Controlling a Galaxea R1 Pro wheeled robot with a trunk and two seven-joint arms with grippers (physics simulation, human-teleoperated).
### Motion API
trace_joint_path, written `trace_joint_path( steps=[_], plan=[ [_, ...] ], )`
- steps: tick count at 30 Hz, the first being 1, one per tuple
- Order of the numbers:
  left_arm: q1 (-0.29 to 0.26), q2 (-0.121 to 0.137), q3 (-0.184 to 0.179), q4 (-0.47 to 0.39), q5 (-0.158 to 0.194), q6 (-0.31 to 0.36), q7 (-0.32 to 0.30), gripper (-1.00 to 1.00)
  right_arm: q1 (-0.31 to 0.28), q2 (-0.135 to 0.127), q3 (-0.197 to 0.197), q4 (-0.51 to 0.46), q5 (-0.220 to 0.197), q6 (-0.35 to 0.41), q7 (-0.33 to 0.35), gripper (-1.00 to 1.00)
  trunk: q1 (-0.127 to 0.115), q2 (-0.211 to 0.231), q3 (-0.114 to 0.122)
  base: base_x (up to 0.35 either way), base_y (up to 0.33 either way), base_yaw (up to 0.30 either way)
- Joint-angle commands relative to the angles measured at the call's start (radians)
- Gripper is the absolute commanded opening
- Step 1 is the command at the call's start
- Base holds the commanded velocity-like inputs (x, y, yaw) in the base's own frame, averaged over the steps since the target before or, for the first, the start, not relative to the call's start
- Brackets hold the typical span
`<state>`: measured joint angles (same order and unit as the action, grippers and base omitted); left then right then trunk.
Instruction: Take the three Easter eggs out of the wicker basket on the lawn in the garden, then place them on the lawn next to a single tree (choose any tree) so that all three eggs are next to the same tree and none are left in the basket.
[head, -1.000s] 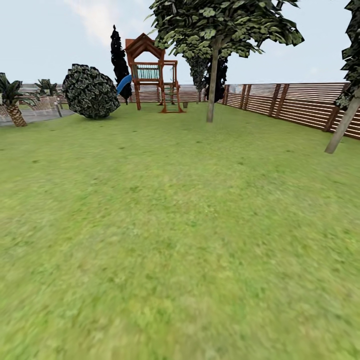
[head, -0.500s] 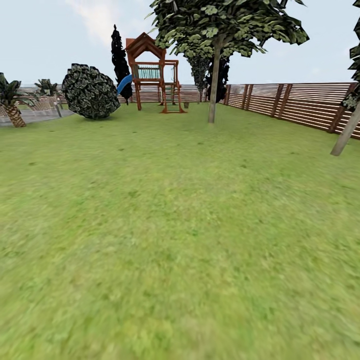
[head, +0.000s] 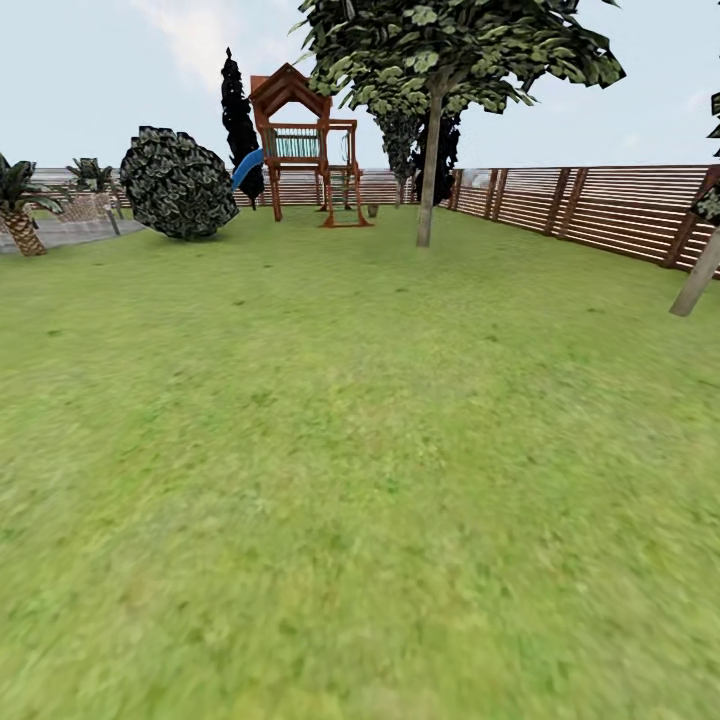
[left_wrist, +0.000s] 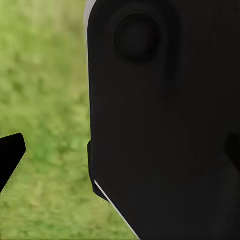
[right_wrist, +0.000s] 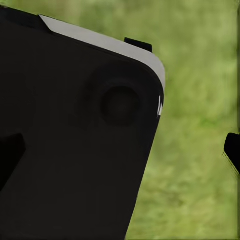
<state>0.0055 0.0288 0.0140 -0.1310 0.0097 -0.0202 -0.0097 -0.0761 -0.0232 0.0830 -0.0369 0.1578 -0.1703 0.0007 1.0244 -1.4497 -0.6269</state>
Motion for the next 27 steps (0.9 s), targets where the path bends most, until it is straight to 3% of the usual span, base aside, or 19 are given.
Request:
trace_joint_path(
  steps=[1, 27],
  plan=[
    [0.001, -0.001, 0.001, -0.001, 0.001, -0.001, -0.001, 1.00, -0.001, 0.001, 0.007, 0.002, -0.002, -0.002, 0.000, 1.00, 0.001, 0.000, -0.001, 0.342, 0.000, 0.000],
    [0.001, -0.002, 0.001, -0.001, 0.000, -0.001, -0.001, 1.00, -0.001, 0.000, 0.007, 0.002, -0.003, -0.002, 0.000, 1.00, 0.001, 0.000, -0.001, 0.342, 0.000, 0.000]
  ],
)
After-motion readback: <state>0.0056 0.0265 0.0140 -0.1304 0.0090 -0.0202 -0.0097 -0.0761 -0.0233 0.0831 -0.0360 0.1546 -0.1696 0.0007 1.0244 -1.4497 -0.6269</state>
